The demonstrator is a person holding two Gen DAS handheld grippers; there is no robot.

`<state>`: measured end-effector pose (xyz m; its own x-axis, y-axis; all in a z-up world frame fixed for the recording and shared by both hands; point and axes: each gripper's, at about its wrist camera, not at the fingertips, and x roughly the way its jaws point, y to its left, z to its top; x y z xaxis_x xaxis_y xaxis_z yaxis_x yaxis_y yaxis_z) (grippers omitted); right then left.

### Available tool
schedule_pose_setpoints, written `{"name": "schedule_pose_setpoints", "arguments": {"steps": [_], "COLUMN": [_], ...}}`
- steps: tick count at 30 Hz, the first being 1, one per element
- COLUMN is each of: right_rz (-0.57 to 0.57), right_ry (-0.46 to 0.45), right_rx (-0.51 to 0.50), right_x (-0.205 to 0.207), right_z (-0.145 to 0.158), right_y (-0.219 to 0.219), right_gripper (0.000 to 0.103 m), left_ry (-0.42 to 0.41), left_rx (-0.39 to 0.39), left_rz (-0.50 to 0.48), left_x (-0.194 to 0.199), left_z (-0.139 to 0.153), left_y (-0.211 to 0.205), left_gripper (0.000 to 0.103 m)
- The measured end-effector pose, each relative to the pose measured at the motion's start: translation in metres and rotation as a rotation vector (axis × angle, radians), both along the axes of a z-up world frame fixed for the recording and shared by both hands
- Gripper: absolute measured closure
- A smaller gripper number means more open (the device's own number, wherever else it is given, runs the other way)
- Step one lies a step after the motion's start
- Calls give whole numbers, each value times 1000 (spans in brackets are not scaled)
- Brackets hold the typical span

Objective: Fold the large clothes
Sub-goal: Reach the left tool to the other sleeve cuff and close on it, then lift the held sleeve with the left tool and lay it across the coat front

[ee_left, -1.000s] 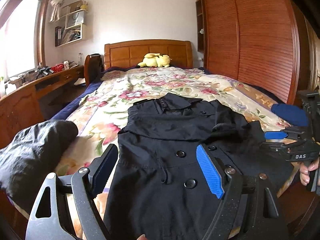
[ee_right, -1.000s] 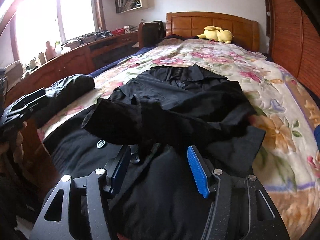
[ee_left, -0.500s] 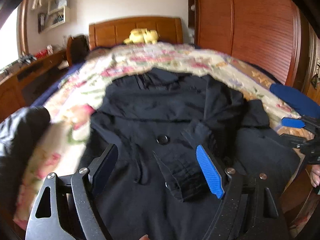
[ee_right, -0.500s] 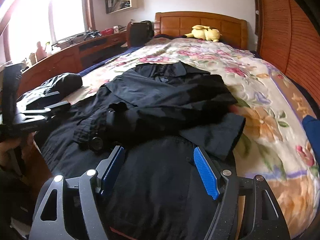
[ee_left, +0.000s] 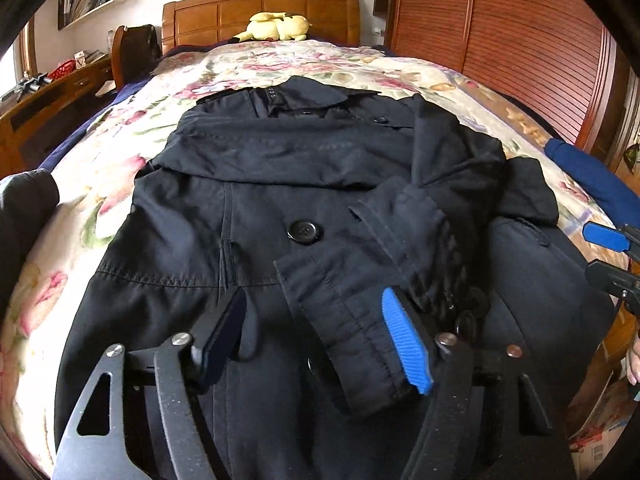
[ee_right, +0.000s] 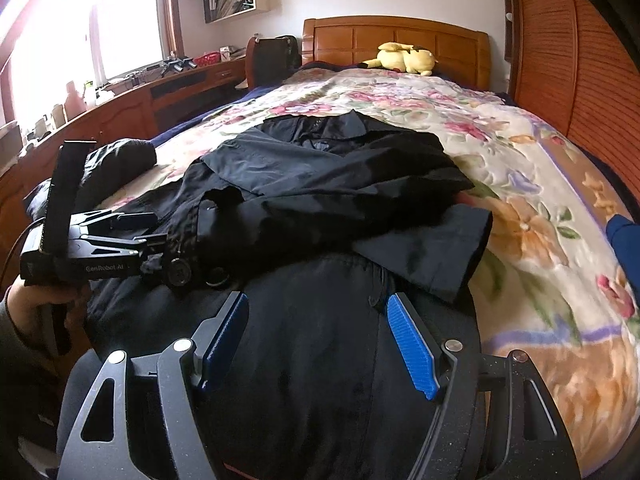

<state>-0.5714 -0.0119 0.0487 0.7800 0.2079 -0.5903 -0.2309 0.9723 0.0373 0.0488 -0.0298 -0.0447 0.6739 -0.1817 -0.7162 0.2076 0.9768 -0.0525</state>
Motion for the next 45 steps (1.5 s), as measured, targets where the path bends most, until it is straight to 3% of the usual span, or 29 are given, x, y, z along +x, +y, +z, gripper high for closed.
{"name": "schedule_pose_setpoints", "arguments": {"steps": [2,5,7,10,14,20,24,26,29,34,45], "right_rz": [-2,-2,2,8,11,-7,-7,-3,11,18,-41], "right_ry": [7,11,12,17,23,23,22,22,19,4,-6], "right_rx": [4,11,14,14,15,33,41,45,42,34,-54], "right_x": [1,1,1,-1,-4,0,3,4,3,9,37], "right_z": [-1,-1,-1,-2,-3,-1,-1,-1,-1,-1,-10], "right_y": [-2,-2,-2,-2,-4,-10,-6,-2,5,8,24], "right_gripper": [29,29,29,29,29,29,29,29,29,29,29], "left_ry": [11,33,36,28,-53,-211,-331,-341,-313,-265,-222], "left_rx": [-6,-35,-37,3,23,52,144,164,178,199,140], "left_rz": [-5,-25,-47,-73,-83,-29,36,54,44,13,-14], "left_x": [1,1,-2,-7,-23,-44,-55,-56,-57,-73,-117], "left_z": [-2,-5,-5,-1,22,79,111,118,110,70,20], "left_y": [0,0,-2,-6,3,31,48,57,63,60,49], "left_gripper": [45,67,88,100,101,101,101,101,101,101,101]}}
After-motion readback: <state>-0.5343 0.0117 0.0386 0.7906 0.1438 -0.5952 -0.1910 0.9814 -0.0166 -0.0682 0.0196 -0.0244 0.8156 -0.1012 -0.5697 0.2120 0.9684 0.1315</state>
